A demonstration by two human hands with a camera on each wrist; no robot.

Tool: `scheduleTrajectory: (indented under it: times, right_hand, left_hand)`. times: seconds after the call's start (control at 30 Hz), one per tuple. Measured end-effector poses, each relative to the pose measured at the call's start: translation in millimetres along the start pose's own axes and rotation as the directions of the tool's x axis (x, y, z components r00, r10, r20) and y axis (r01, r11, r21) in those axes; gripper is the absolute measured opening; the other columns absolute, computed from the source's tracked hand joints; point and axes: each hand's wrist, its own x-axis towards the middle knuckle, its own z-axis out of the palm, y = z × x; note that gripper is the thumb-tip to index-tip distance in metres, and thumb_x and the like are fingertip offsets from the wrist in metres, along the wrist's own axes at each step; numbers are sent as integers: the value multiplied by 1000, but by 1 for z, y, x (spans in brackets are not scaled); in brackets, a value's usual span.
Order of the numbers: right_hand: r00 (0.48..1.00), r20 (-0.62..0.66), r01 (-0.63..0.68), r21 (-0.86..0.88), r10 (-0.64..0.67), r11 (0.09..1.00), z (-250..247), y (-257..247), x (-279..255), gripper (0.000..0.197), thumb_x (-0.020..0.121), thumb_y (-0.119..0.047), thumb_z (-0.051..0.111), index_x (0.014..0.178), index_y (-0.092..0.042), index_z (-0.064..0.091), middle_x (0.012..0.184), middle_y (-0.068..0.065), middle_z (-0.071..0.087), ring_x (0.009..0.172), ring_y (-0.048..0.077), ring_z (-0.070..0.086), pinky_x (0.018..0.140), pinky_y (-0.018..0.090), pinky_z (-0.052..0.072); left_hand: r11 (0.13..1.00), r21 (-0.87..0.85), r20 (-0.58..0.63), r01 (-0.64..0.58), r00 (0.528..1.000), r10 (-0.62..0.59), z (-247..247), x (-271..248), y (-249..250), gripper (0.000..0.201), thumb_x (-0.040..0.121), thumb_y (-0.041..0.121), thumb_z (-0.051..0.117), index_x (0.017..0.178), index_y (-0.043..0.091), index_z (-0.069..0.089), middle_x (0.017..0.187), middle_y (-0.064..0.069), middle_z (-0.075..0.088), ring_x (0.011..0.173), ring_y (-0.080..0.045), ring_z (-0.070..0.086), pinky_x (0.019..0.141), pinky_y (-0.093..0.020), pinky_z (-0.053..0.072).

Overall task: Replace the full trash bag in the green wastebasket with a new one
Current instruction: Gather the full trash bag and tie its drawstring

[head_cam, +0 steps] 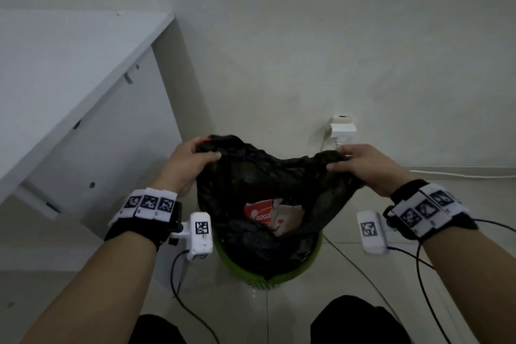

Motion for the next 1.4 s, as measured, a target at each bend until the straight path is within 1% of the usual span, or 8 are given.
scheduleTrajectory:
  times: [0.1,0.27,0.37,0.6,0.8,1.03,1.27,1.4]
  right_hand:
    - [988,152,75,-475,-2,877,-5,-9,-15,10,83,-5,66,80,-14,70,67,6,63,57,20,58,51,26,42]
    - [897,-266,162,-545,-352,823,-29,-23,-12,22,93,-12,50,96,-15,72,91,10,70,78,30,68,61,32,56]
    - [990,-141,-83,-737,-32,671,-25,-25,-13,37,95,-41,60,81,-6,63,80,12,66,69,27,59,56,28,42]
    - [997,-61,-54,-122,47,991,-51,-38,-32,14,90,8,58,83,3,70,69,16,63,49,18,56,46,25,53]
    - [900,-383,57,-370,-208,927,-62,-68,-37,20,88,-7,58,78,-8,75,63,12,71,47,20,70,49,27,59]
    - [900,-376,291,149,-218,945,-49,-112,-32,36,100,-22,58,68,-6,57,64,13,57,51,19,58,59,35,52]
    - [818,-468,575,689,-335,442,-42,-164,-43,23,105,-23,46,91,-9,59,92,10,72,70,24,68,69,39,59]
    - [786,-427,604,376,-447,703,6,-156,-38,19,102,-13,52,85,-16,58,78,6,69,44,16,46,42,23,36]
  left_hand:
    - [968,168,-132,-184,969,207,2,2,20,22,83,0,70,79,22,66,75,4,70,71,-12,64,74,-28,54]
    - [852,416,-111,-319,912,395,-3,3,35,10,86,21,68,95,27,70,99,1,73,95,-16,68,91,-33,54]
    - [680,656,15,-329,905,424,3,0,45,23,90,27,66,110,19,73,107,-4,73,102,-21,66,91,-25,47]
    - [810,512,83,-284,956,283,10,1,56,41,84,12,70,122,26,62,122,0,66,113,-18,61,103,-35,46]
    - [565,810,50,-158,978,202,-13,-9,50,24,89,22,64,111,16,72,105,-10,72,99,-29,65,86,-33,53]
    - [851,495,-31,-178,974,222,-9,-15,73,27,87,34,70,78,8,70,75,-16,71,68,-18,62,68,-31,51]
    - [884,358,36,-300,951,307,11,-27,101,36,93,30,64,79,-4,64,76,-23,64,65,-17,54,63,-29,44]
    - [878,193,13,-438,896,444,27,-40,138,29,91,30,66,85,2,73,93,-26,70,77,-17,60,75,-35,50]
